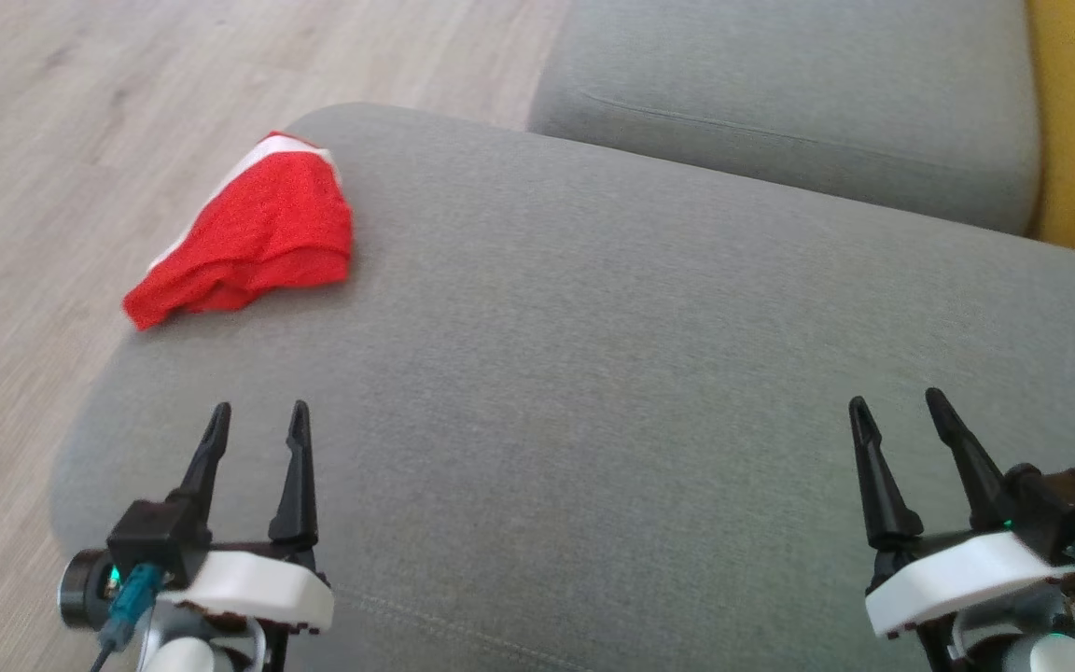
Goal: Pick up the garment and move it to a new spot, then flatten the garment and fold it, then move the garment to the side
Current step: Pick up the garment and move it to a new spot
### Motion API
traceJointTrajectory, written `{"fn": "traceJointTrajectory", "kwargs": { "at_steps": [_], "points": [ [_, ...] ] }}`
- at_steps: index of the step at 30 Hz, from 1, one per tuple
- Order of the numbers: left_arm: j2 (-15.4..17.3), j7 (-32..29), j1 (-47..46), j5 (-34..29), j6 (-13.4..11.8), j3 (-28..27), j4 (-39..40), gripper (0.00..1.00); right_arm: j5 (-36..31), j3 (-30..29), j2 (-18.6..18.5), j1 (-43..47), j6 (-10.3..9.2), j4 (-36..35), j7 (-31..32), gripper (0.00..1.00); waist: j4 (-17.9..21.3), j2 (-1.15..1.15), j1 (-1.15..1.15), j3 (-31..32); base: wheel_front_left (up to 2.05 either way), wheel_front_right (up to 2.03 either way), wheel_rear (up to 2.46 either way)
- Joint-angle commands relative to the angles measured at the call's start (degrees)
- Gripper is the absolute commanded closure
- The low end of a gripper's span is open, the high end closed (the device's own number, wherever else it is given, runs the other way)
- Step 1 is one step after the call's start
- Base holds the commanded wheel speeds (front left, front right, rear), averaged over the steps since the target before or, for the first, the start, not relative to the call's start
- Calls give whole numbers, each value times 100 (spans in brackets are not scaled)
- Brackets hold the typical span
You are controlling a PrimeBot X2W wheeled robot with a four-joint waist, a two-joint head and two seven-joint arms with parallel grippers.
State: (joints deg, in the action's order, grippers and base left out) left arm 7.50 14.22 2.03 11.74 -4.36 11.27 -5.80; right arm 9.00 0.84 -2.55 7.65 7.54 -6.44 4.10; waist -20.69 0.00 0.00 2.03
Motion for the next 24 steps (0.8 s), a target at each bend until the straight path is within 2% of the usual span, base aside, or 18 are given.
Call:
{"fn": "traceJointTrajectory", "kwargs": {
  "at_steps": [1,11,20,24],
  "points": [
    [97,66,-284,9,-30,-229,197,0,-9,146,-32,-220,-5,-216,18,0,-130,0,0,18,0,0,0],
    [135,72,-285,34,-48,-261,197,0,17,196,-32,-244,-5,-184,0,0,-331,0,0,10,0,0,0],
    [127,75,-421,69,-47,-278,144,0,20,191,-32,-271,-5,-206,61,0,-256,0,0,-121,0,0,0],
    [83,76,-683,122,-10,-335,128,0,-64,178,-32,-375,-5,-342,155,0,-165,0,0,-434,0,0,0]
  ]
}}
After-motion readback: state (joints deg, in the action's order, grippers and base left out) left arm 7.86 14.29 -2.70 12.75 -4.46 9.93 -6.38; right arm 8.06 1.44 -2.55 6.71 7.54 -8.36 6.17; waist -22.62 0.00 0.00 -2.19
